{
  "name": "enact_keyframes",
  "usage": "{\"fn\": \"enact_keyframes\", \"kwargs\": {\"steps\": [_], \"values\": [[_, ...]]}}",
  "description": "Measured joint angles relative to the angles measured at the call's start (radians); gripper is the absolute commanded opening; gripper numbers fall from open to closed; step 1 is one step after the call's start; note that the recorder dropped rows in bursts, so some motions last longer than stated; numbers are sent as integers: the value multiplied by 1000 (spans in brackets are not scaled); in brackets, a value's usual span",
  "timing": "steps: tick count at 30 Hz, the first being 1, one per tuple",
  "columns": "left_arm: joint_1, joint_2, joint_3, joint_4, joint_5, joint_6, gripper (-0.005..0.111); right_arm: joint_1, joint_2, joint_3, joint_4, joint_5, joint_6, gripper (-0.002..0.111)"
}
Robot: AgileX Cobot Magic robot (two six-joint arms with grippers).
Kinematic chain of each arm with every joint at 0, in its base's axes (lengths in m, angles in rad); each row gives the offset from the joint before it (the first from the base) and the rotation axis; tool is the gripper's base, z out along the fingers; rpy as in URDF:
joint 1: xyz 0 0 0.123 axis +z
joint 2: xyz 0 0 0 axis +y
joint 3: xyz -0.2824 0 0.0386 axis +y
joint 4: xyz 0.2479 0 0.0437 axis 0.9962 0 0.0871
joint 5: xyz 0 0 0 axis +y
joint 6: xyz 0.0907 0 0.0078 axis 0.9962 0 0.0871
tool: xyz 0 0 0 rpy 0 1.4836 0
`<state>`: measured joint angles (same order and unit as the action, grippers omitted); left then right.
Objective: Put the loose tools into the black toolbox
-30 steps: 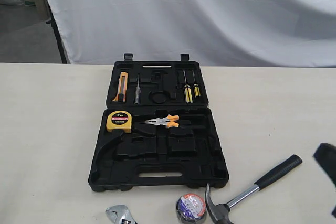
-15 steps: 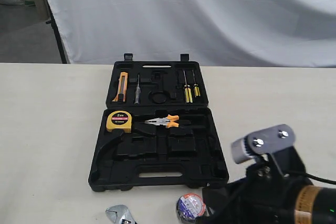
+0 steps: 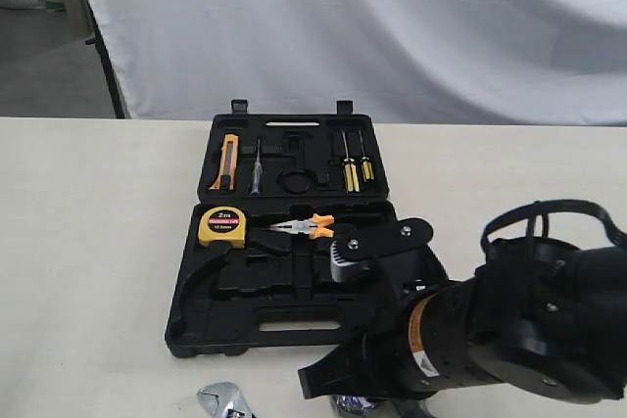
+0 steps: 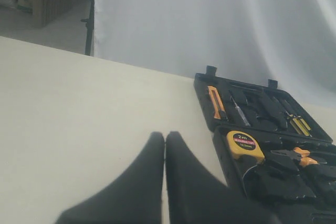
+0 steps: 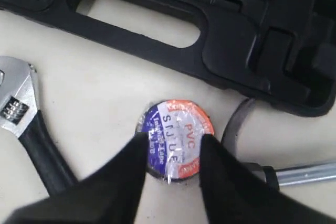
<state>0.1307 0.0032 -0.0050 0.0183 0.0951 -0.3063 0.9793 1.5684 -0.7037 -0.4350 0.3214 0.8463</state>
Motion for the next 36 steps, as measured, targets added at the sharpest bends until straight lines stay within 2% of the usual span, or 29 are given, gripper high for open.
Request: {"fn": "enact_keyframes", "kwargs": {"steps": [2, 4, 14, 16, 18, 24, 31, 36], "values": [[0, 0, 0, 0, 0, 0, 1, 0, 24, -18, -1, -1, -13, 62], [0, 0, 0, 0, 0, 0, 1, 0, 46, -36, -5, -1, -34, 67], [0, 0, 0, 0, 0, 0, 1, 2, 173, -53, -39, -53, -102, 68], [0, 0, 0, 0, 0, 0, 1, 2, 204, -53, -49, -71, -107, 60], [0, 0, 0, 0, 0, 0, 1, 2, 217, -53, -51, -65, -107, 38], [0, 0, 0, 0, 0, 0, 1, 2, 217, -53, -51, -65, -96, 1], [0, 0, 0, 0, 0, 0, 1, 2, 117, -51, -1, -62, -91, -1], [0, 0, 0, 0, 0, 0, 1, 2, 16, -51, -20, -152, -93, -1]]}}
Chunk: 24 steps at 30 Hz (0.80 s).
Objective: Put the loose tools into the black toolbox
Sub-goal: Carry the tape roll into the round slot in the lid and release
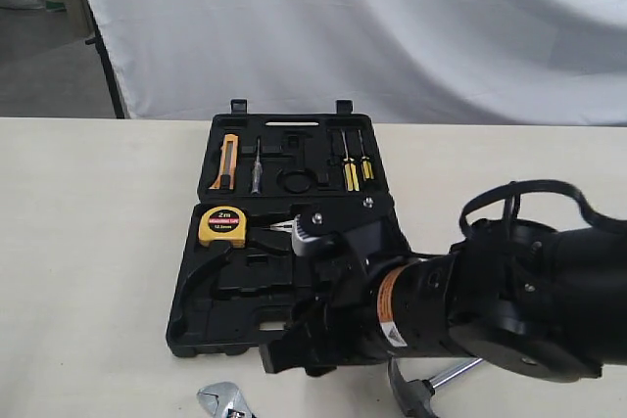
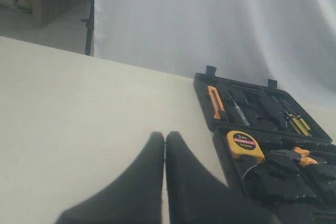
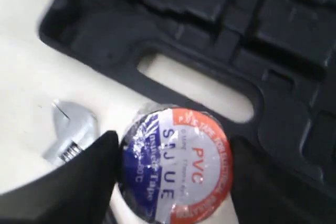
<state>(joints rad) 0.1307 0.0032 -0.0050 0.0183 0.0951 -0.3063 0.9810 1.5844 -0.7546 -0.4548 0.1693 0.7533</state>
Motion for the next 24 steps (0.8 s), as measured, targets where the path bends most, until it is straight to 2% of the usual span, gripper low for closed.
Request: {"fn": "enact_keyframes", "kwargs": {"steps": [5, 9, 24], "values": [[0, 0, 0, 0, 0, 0, 1, 0, -12, -10, -64, -182, -2, -1], [0, 0, 0, 0, 0, 0, 1, -11, 53, -79, -74, -185, -2, -1], [0, 0, 0, 0, 0, 0, 1, -255, 553, -687, -81, -169, -5, -1]]}}
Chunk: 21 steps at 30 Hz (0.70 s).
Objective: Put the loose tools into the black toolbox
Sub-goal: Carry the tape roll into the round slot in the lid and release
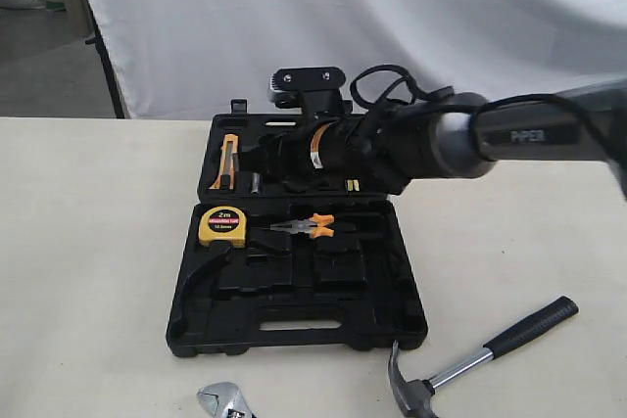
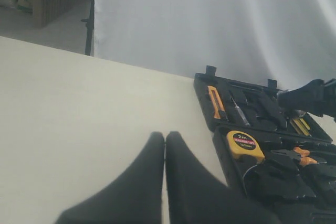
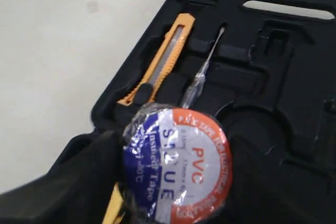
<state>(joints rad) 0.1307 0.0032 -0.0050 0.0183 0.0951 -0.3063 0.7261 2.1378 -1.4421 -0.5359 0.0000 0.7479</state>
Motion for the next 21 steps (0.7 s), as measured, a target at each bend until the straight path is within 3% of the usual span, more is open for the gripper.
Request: {"fn": "enact_keyframes", "kwargs": {"steps": [9, 21], "values": [[0, 0, 0, 0, 0, 0, 1, -22, 193, -174, 0, 0, 0, -1], [0, 0, 0, 0, 0, 0, 1, -46, 212, -190, 0, 9, 0, -1]]}}
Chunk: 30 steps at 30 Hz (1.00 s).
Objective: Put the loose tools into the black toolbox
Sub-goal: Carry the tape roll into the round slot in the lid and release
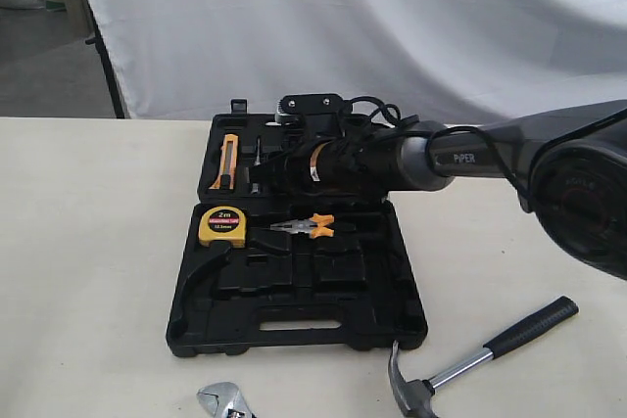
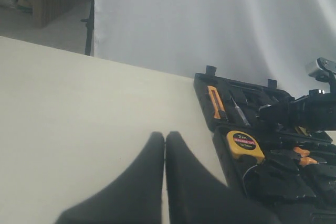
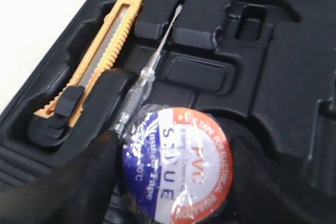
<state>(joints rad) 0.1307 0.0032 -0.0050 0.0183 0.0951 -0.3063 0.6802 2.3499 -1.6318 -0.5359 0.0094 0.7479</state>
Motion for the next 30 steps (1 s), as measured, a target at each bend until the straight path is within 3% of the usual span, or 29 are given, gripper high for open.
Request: {"fn": "enact_keyframes", "kwargs": {"steps": [10, 13, 17, 20, 25, 30], "values": [[0, 0, 0, 0, 0, 0, 1, -9, 4, 0, 0, 9, 0, 0], [0, 0, 0, 0, 0, 0, 1, -9, 4, -4, 0, 22, 0, 14], [0, 0, 0, 0, 0, 0, 1, -9, 8, -5, 0, 25, 0, 46], [0, 0, 0, 0, 0, 0, 1, -9, 15, -6, 0, 13, 0, 61], [0, 0, 0, 0, 0, 0, 1, -9, 21, -6, 0, 14, 0, 75], [0, 0, 0, 0, 0, 0, 1, -18, 9, -6, 0, 25, 0, 76]]}}
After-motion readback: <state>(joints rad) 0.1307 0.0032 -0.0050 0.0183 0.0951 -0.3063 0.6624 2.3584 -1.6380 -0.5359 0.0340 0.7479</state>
